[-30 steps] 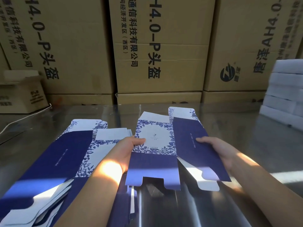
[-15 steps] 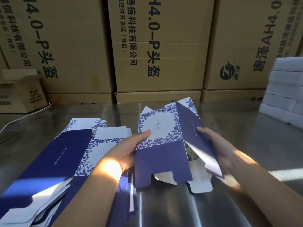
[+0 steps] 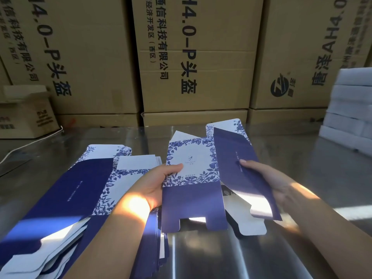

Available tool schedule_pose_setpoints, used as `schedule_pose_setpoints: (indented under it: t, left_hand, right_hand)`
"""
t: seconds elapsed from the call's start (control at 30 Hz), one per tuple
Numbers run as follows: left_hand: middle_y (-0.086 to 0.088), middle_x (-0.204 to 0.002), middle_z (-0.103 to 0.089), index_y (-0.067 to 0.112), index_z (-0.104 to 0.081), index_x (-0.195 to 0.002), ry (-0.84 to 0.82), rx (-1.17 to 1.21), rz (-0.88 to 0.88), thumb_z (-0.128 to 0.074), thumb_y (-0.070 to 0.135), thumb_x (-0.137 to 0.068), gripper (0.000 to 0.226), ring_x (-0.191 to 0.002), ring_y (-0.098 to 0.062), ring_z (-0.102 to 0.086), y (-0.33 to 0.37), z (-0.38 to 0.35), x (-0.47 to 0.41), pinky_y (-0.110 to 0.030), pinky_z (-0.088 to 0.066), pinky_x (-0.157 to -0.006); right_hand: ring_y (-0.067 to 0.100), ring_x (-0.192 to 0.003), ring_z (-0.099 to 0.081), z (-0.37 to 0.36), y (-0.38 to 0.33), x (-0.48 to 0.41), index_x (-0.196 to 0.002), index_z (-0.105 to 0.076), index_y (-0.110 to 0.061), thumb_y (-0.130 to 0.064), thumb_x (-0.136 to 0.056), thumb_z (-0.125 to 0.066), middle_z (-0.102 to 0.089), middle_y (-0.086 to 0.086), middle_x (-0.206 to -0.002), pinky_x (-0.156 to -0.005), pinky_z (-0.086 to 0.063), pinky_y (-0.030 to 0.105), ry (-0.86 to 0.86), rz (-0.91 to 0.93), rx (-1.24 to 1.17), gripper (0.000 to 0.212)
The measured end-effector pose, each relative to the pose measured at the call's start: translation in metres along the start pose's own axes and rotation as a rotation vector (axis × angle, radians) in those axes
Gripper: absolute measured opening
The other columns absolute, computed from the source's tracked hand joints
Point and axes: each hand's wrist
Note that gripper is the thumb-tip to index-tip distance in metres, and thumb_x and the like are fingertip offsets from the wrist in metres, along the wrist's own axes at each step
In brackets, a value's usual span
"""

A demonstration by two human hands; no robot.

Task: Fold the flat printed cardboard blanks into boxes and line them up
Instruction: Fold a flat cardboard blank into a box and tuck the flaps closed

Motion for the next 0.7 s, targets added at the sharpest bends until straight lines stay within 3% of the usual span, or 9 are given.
schedule_pose_setpoints:
  t: [0.2,0.47,0.6,0.7]
  left_hand:
    - [-0.014,-0.08,-0.073,0.006,-0.077,-0.068,0.052,-0.042,0.002,-0.056,0.009,-0.087,0.028,-0.066,-0.024,-0.071,-0.0006,0.0026,-0.0036,-0.037,-0.058,-0.052]
    - [-0.014,-0.079,-0.073,0.005,-0.077,-0.069,0.072,-0.023,0.017,-0.056,0.007,-0.087,0.028,-0.065,-0.025,-0.071,-0.0003,0.0017,-0.0033,-0.036,-0.057,-0.05]
    - [-0.015,-0.089,-0.073,0.005,-0.067,-0.107,0.114,-0.04,-0.011,-0.059,0.007,-0.086,0.022,-0.069,-0.026,-0.071,0.0,0.0004,-0.0006,-0.042,-0.059,-0.058]
    - [-0.014,-0.093,-0.073,0.007,-0.061,-0.117,0.125,-0.043,-0.023,-0.06,0.005,-0.086,0.031,-0.071,-0.026,-0.071,-0.0006,-0.0001,-0.0002,-0.043,-0.059,-0.06]
  right_hand:
    - [0.027,-0.07,-0.072,0.0014,-0.0006,0.0007,-0.079,-0.078,-0.008,-0.023,-0.071,-0.074,-0.074,0.014,-0.089,-0.061,-0.059,0.036,0.045,-0.031,0.002,0.018]
    - [0.028,-0.072,-0.072,0.003,-0.0021,0.0015,-0.082,-0.079,-0.009,-0.024,-0.07,-0.076,-0.073,0.015,-0.095,-0.059,-0.057,0.037,0.077,-0.042,0.031,0.02]
    - [0.029,-0.074,-0.072,0.0044,-0.0029,0.0019,-0.08,-0.079,-0.009,-0.023,-0.072,-0.075,-0.073,0.016,-0.099,-0.059,-0.058,0.036,0.1,-0.049,0.055,0.017]
    - [0.029,-0.075,-0.072,0.0052,-0.0028,0.0023,-0.081,-0.079,-0.009,-0.023,-0.07,-0.076,-0.072,0.016,-0.101,-0.06,-0.058,0.037,0.108,-0.038,0.078,0.018]
Point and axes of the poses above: each hand's wrist, its own x-axis away from the middle knuckle, its own z-axis out of the back of the hand, y = z × x
